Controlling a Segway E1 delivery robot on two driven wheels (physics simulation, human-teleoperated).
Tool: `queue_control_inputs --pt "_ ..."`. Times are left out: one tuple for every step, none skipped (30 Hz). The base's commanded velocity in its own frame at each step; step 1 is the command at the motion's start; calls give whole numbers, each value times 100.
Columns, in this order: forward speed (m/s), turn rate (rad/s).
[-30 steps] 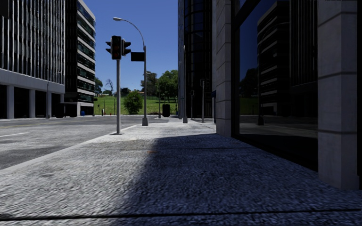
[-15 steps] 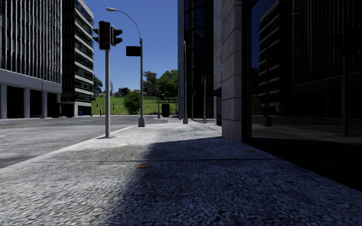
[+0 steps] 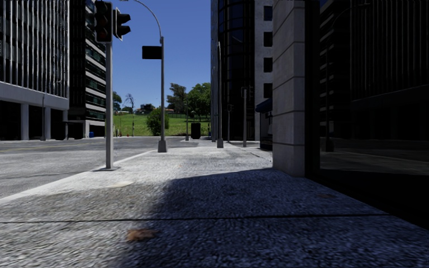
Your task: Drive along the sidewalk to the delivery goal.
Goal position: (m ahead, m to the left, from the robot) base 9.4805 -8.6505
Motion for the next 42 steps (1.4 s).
queue_control_inputs --pt "200 0" --pt "200 0" --pt "200 0" --pt "200 0" --pt "200 0" --pt "200 0" --pt "200 0" --pt "200 0" --pt "200 0" --pt "200 0" --pt "200 0" --pt "200 0" --pt "200 0" --pt "200 0" --pt "200 0" --pt "200 0" --pt "200 0" --pt "200 0" --pt "200 0" --pt "200 0" --pt "200 0" --pt "200 0" --pt "200 0" --pt "200 0" --pt "200 0" --pt "200 0" --pt "200 0" --pt "200 0" --pt "200 0" --pt "200 0" --pt "200 0" --pt "200 0" --pt "200 0" --pt "200 0" --pt "200 0" --pt "200 0" --pt "200 0" --pt "200 0" --pt "200 0" --pt "200 0" --pt "200 0" --pt "200 0"
